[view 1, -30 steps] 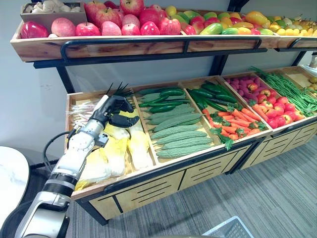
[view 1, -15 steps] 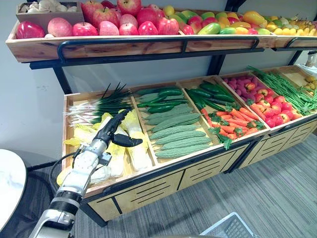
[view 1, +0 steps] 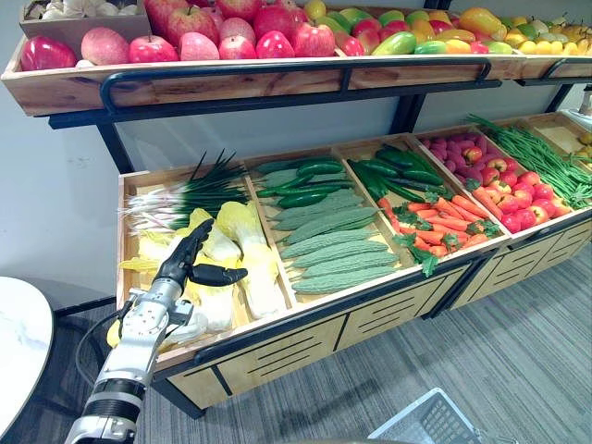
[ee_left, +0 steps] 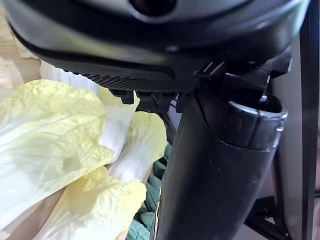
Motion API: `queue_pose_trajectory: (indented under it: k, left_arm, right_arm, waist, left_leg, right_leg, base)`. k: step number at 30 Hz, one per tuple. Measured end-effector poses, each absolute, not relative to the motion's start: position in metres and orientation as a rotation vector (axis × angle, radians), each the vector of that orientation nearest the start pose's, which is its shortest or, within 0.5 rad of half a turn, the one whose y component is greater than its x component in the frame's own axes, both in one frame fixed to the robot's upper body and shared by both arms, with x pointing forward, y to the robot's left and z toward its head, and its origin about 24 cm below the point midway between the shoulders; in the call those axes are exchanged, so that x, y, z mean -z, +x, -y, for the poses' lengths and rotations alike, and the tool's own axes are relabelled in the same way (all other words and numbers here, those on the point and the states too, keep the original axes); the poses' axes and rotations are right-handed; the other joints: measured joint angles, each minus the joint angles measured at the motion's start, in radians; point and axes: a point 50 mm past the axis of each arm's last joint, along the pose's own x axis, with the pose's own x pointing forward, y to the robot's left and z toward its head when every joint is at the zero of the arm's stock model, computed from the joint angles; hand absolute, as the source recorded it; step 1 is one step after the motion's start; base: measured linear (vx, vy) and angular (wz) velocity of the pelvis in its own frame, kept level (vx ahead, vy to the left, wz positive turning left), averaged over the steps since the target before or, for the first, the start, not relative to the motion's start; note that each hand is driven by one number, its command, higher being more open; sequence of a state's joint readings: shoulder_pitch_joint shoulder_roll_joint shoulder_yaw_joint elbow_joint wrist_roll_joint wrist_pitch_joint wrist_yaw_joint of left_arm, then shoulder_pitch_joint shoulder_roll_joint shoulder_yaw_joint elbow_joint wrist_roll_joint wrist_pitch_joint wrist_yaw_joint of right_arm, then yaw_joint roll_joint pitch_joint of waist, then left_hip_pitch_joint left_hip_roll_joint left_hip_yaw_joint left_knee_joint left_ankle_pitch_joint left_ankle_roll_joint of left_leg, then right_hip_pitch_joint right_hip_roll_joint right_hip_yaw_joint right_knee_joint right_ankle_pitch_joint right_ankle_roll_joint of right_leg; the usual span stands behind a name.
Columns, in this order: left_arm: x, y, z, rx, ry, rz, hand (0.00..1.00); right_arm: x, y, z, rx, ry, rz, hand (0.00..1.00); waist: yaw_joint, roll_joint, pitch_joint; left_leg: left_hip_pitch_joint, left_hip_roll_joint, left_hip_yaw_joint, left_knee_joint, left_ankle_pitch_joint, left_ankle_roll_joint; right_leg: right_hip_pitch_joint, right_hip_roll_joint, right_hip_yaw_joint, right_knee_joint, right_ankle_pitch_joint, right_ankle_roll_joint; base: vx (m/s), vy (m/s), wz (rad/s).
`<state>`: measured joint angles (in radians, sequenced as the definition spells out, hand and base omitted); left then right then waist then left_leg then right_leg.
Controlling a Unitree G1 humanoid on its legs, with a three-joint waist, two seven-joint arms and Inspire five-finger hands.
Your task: Pick vegetable in the basket
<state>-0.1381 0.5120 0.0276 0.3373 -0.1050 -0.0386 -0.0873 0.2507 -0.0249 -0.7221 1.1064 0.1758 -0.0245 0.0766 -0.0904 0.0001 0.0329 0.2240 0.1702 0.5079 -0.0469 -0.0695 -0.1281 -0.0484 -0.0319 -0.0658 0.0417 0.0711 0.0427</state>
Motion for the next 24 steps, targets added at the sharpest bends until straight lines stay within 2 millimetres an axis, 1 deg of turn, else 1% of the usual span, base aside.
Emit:
queue_pose_trajectory:
  k: [4,9,14,21,24]
  left_arm:
    - [-0.037,0.269,-0.273,-0.045,0.377,-0.172,1.00]
    - [-0.027,0.258,-0.281,-0.084,0.361,-0.209,1.00]
    - [-0.017,0.248,-0.284,-0.085,0.373,-0.263,1.00]
    - [-0.011,0.242,-0.285,-0.075,0.391,-0.294,1.00]
    - [-0.009,0.242,-0.281,-0.061,0.387,-0.299,1.00]
  right_arm:
    - [0.166,-0.014,0.236,0.813,0.486,-1.157,0.00]
    - [0.166,-0.012,0.237,0.793,0.468,-1.159,0.00]
    - [0.166,-0.010,0.238,0.778,0.452,-1.157,0.00]
    - [0.165,-0.007,0.238,0.751,0.427,-1.153,0.00]
    - [0.164,-0.003,0.240,0.741,0.415,-1.139,0.00]
  waist:
    - [0.002,0.005,0.003]
    - [0.002,0.011,0.004]
    - [0.003,0.014,0.003]
    - [0.003,0.025,0.009]
    - [0.003,0.031,0.011]
  left_leg:
    - [-0.002,0.000,-0.001,0.000,0.000,0.000]
    - [-0.004,0.001,-0.003,-0.001,0.000,0.000]
    - [-0.012,0.002,-0.009,0.000,0.000,0.000]
    - [-0.022,0.005,-0.003,0.001,-0.002,-0.003]
    - [-0.033,0.007,0.000,0.003,-0.003,-0.004]
  right_leg:
    - [0.000,0.000,-0.004,-0.002,0.000,0.000]
    - [0.000,0.001,-0.007,-0.006,0.000,0.000]
    - [-0.002,0.000,-0.010,-0.011,0.001,0.001]
    - [-0.008,0.004,-0.007,-0.021,0.003,0.002]
    - [-0.018,0.006,-0.005,-0.023,0.003,0.002]
  base:
    - [0.00,0.000,0.00]
    - [0.00,-0.003,0.01]
    - [-0.02,-0.014,0.04]
    - [0.00,-0.002,0.00]
    - [0.00,-0.018,-0.03]
